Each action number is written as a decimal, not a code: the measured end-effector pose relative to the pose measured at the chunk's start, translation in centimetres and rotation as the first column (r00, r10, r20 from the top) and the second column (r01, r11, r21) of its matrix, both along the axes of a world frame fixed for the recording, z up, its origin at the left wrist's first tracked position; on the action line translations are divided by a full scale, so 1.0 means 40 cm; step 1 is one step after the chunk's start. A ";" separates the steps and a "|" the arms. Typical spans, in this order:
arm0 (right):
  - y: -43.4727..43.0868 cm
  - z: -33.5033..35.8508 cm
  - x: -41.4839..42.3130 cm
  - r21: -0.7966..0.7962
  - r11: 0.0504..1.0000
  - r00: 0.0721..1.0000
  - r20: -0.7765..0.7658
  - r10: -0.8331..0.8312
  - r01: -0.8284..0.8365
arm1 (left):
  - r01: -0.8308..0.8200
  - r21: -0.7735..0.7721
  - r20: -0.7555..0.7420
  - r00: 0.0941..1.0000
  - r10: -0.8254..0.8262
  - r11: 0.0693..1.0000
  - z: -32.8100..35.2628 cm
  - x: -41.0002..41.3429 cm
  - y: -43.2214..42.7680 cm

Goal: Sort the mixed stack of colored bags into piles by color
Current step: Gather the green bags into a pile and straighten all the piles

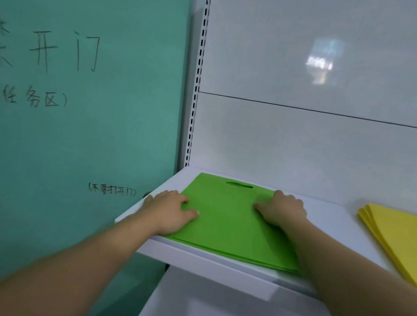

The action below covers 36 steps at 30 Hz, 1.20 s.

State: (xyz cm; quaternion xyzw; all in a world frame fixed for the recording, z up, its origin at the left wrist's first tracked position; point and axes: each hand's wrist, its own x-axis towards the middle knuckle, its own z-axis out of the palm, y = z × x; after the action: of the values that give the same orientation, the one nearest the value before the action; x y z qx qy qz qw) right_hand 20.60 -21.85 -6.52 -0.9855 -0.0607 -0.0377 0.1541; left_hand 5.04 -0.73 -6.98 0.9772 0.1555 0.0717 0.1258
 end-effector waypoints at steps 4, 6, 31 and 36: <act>-0.009 -0.016 -0.006 0.227 0.973 0.996 0.073 -0.052 0.035 | 0.013 -0.012 0.018 1.000 -0.013 1.000 -0.002 -0.002 0.010; -0.020 -0.019 -0.006 0.354 0.935 0.993 0.115 -0.039 -0.004 | 0.022 -0.033 0.027 0.999 -0.021 0.999 -0.002 -0.007 0.011; -0.024 0.075 -0.093 0.547 0.681 0.785 0.616 0.065 -0.486 | 0.104 -0.673 0.322 0.932 0.164 0.733 0.029 -0.043 0.020; -0.023 0.149 -0.115 0.578 0.651 0.768 0.641 0.012 -0.492 | 0.217 -0.677 0.471 0.862 0.188 0.703 0.067 -0.069 0.035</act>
State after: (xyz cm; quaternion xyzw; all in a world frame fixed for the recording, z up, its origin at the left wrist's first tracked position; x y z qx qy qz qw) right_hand 16.00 -22.76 -0.57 -0.7619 -0.2299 -0.3360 0.5037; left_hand 2.30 0.67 -4.28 0.7983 0.1243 0.2595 0.5290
